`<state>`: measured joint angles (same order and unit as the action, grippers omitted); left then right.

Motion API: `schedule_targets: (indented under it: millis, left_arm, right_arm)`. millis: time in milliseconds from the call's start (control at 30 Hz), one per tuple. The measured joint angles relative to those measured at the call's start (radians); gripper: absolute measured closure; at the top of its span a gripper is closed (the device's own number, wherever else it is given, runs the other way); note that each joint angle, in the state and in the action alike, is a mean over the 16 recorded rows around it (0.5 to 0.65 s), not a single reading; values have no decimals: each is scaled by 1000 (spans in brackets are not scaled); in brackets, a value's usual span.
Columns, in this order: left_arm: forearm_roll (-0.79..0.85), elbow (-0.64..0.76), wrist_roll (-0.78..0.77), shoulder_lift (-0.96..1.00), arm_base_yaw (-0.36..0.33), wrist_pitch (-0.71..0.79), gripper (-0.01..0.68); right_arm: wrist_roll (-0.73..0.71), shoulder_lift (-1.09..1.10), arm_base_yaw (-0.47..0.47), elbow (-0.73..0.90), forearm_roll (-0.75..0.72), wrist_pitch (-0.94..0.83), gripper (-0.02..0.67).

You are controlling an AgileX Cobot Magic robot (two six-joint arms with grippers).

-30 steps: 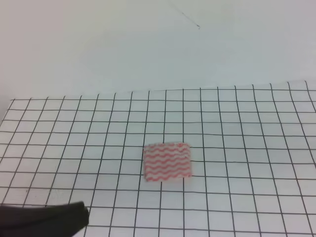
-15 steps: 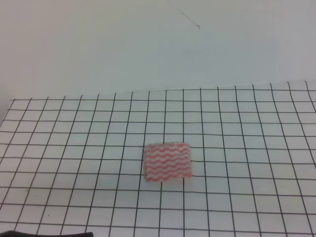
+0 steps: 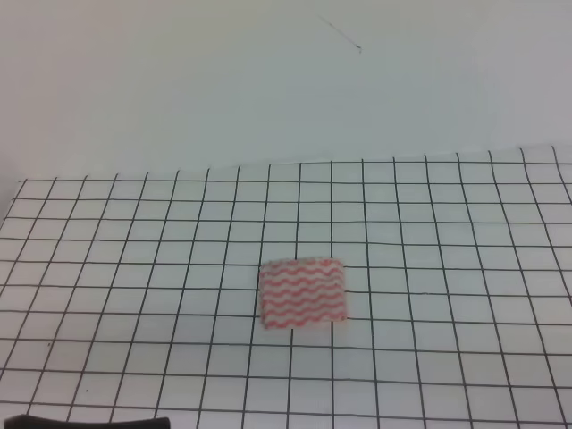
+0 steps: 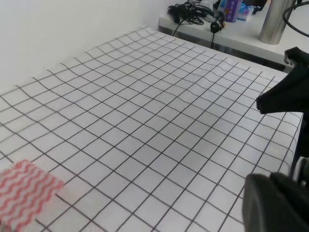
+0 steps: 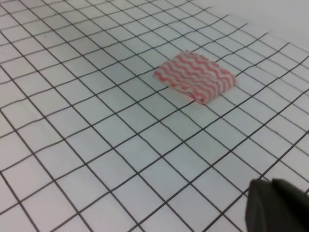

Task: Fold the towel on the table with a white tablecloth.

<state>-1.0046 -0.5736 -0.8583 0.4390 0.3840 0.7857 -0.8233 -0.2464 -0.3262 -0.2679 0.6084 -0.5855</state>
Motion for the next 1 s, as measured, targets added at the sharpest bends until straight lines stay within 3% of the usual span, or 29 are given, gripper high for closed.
schedule_targets:
  millis: [200, 567, 733, 1000]
  left_arm:
    - [182, 75, 97, -93, -34, -146, 674]
    - [599, 357, 469, -380, -206, -462, 674]
    - [676, 476, 564, -445, -257, -482, 674]
    - [693, 570, 594, -456, -266, -457, 674]
  right_arm:
    - [1, 0, 0, 21, 1, -9, 649]
    - [1, -1, 0, 24, 1, -22, 649]
    - [1, -2, 0, 24, 1, -23, 649]
    - [1, -2, 0, 24, 1, -24, 649]
